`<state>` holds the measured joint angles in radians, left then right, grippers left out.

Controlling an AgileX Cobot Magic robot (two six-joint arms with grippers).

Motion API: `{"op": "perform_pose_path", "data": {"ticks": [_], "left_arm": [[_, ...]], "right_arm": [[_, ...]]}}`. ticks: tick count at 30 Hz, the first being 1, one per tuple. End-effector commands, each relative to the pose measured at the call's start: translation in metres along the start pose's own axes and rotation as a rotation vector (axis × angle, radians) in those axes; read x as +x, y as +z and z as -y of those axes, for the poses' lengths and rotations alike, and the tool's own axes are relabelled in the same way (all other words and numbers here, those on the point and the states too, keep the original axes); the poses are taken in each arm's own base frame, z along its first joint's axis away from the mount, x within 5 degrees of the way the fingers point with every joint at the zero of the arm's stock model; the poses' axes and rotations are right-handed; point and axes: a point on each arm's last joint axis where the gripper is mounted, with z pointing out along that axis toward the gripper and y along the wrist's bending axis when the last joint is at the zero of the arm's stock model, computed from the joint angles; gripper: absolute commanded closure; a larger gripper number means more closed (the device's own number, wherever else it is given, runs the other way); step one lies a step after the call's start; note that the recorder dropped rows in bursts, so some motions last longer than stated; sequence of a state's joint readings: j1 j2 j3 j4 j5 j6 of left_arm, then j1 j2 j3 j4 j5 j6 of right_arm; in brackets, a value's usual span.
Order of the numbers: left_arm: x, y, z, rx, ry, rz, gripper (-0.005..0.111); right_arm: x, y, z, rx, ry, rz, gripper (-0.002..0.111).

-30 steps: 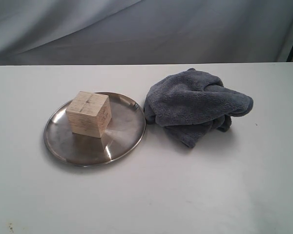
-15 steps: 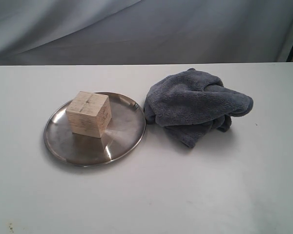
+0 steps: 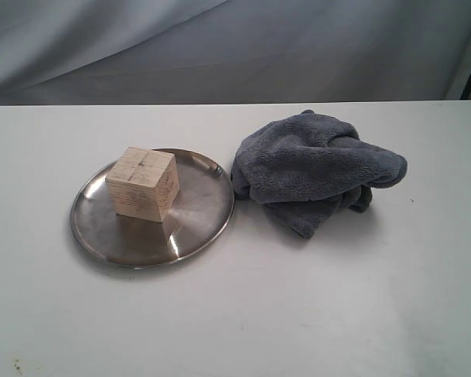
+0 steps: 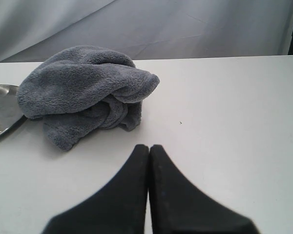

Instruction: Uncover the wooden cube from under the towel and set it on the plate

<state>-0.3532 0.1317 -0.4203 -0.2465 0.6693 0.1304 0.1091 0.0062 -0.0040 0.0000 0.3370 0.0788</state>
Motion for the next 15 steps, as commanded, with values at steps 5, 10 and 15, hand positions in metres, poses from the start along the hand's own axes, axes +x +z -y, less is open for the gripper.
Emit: {"op": "perform_pose_path", "data": {"ticks": [5,10,15], "left_arm": [[0.0015,0.0008,-0.0012,-0.01,0.023,0.002,0.105],[0.0015,0.0008,-0.0012,-0.01,0.026,0.002,0.105],[0.0012,0.0008,-0.0012,-0.011,0.026,0.005,0.105]], "right_arm": [[0.0009,0.0,0.0,-0.002,0.004,0.004,0.108],[0.0009,0.0,0.0,-0.002,0.004,0.004,0.108],[0.0009,0.0,0.0,-0.002,0.004,0.004,0.108]]}}
